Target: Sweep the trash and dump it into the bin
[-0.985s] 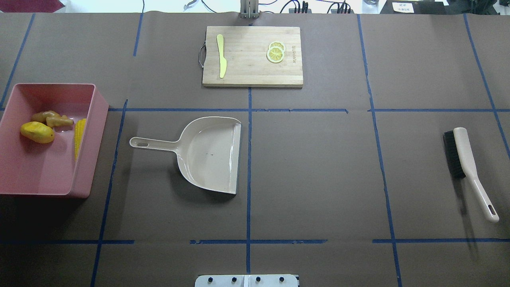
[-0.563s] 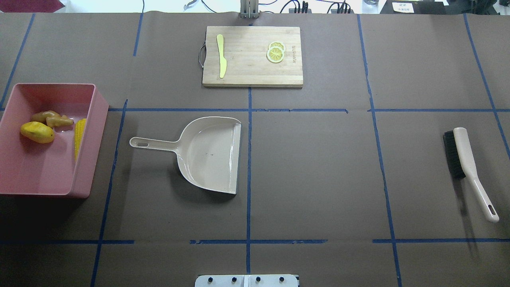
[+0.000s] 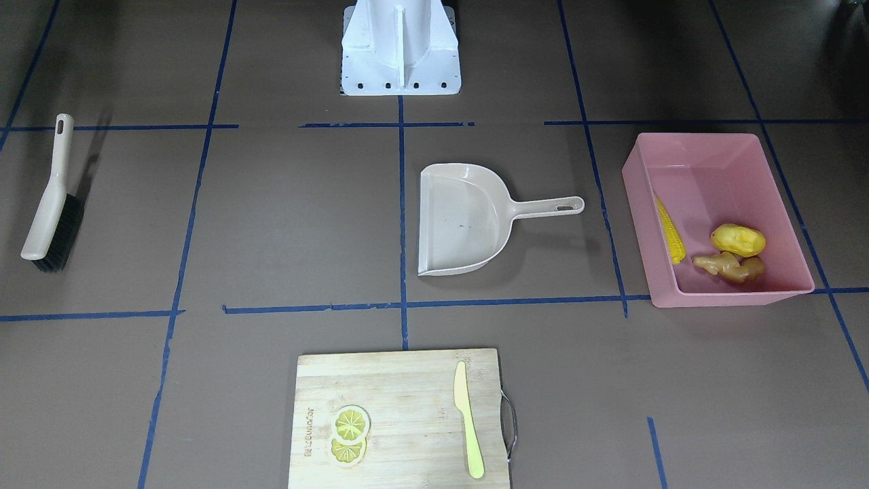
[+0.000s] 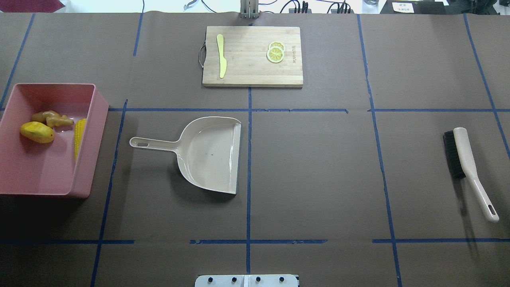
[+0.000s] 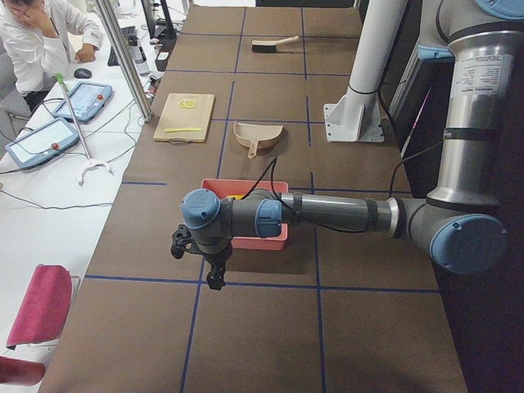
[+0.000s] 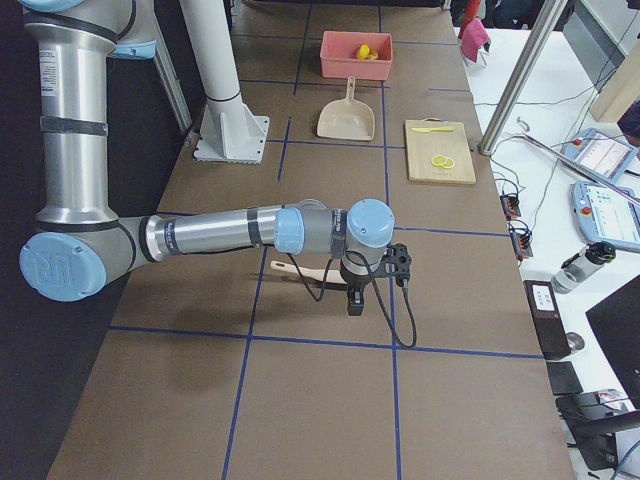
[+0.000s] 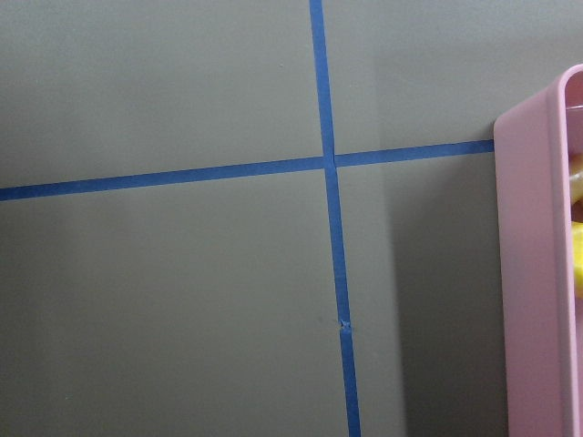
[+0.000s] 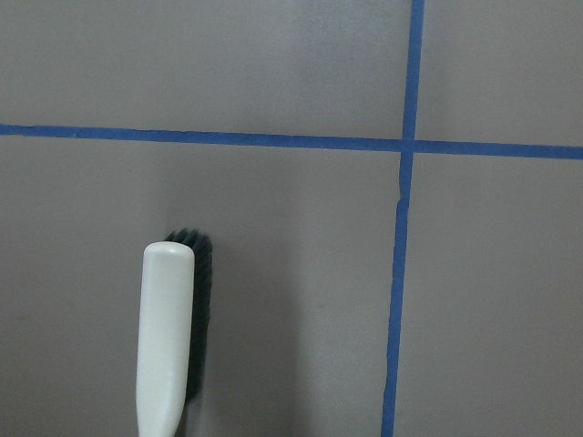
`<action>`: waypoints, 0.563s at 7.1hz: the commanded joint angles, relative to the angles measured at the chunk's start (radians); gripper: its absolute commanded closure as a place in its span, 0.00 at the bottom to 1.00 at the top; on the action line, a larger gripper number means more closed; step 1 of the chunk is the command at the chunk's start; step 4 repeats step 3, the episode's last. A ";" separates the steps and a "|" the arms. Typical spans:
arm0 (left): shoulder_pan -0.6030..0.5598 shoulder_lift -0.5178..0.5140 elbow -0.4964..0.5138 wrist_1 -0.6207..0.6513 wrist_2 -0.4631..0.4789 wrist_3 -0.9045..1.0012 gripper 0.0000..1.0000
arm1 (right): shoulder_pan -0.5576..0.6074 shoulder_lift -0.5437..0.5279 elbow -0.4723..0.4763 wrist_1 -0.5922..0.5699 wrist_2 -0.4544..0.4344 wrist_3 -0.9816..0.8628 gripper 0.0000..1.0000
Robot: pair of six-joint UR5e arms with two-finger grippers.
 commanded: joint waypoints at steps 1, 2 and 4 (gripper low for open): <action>0.001 -0.002 0.003 -0.002 0.000 0.000 0.00 | -0.003 0.028 -0.069 0.005 0.003 0.001 0.00; 0.001 -0.014 0.004 0.000 0.000 0.000 0.00 | -0.002 0.027 -0.073 0.025 0.001 0.001 0.00; 0.001 -0.020 -0.003 0.000 -0.002 0.000 0.00 | -0.002 0.027 -0.075 0.025 0.001 0.001 0.00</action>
